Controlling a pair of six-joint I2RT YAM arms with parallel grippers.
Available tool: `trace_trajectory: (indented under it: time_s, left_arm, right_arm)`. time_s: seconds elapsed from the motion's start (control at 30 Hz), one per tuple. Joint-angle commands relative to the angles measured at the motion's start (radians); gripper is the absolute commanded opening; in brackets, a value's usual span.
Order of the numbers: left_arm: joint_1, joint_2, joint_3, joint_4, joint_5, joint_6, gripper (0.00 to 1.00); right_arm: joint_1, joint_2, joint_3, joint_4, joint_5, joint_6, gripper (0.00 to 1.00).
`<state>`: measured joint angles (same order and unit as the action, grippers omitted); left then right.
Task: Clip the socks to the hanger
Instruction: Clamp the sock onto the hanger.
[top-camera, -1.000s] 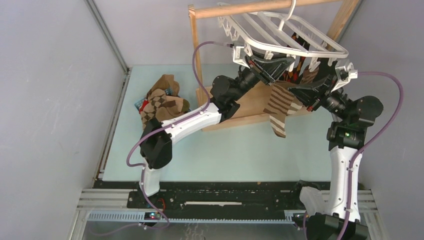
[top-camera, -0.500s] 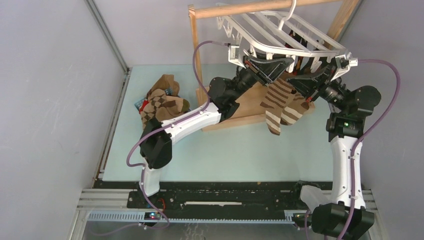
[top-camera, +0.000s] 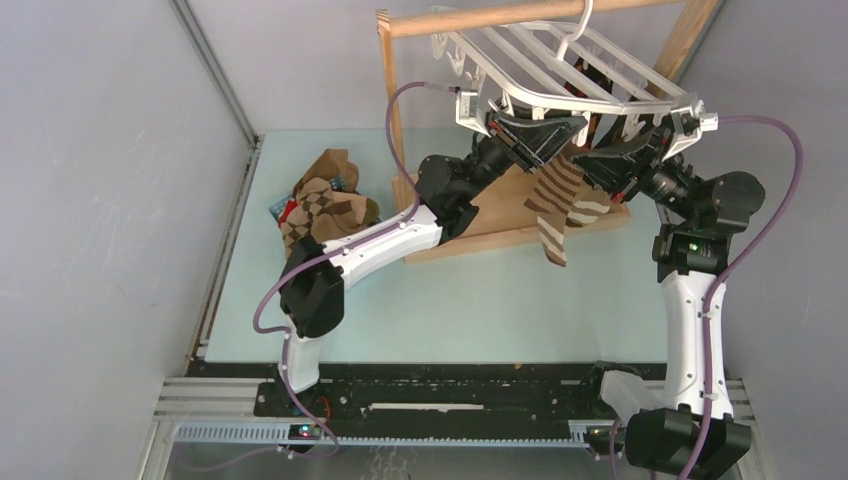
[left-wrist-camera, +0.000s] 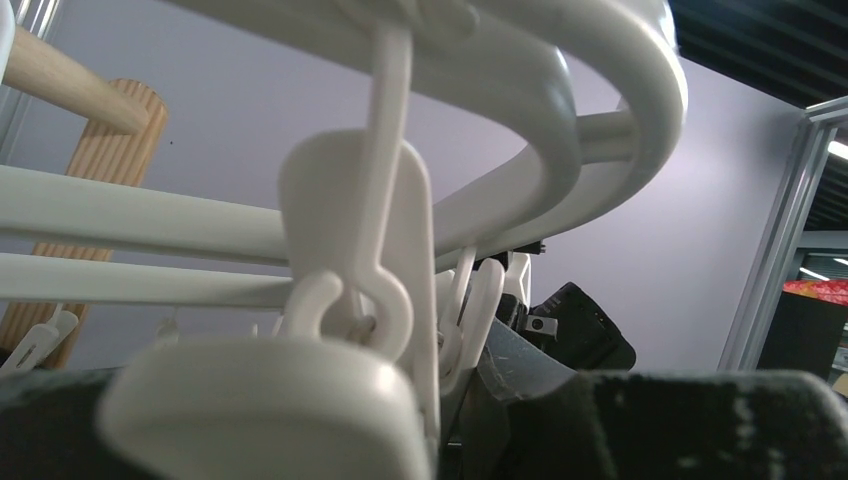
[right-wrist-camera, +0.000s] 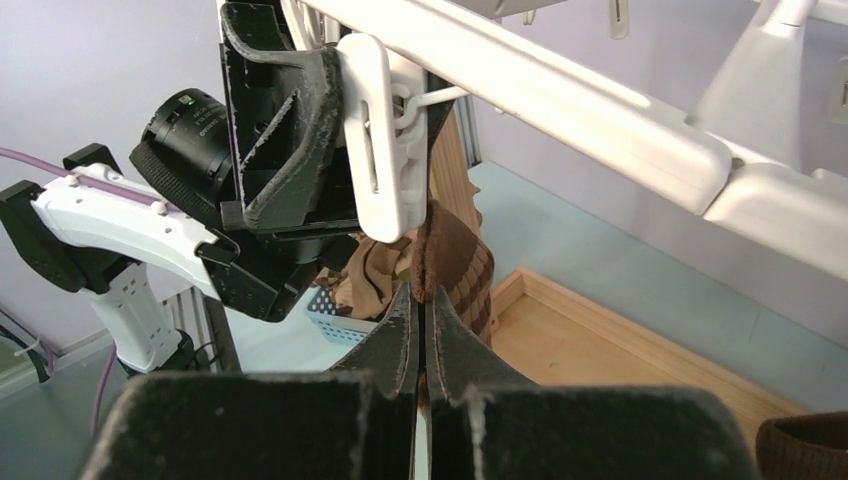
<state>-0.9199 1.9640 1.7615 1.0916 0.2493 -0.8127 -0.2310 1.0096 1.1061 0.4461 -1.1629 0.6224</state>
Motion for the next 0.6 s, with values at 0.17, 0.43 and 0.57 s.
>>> trace_trajectory:
  time_s: [0.17,0.43,0.57]
  left_arm:
    - [0.015,-0.048,-0.024,0.056,0.012,-0.027,0.05]
    - [0.022,-0.047,-0.025,0.071,0.024,-0.048,0.04]
    - [0.024,-0.044,-0.024,0.078,0.027,-0.056,0.04]
  right_arm:
    - [0.000,-0.036,0.038,0.029,-0.049,0.017,0.00]
    - [-0.057,-0.067,0.038,0.029,-0.097,0.022,0.00]
    - [-0.052,-0.072,0.037,0.047,-0.116,0.042,0.00]
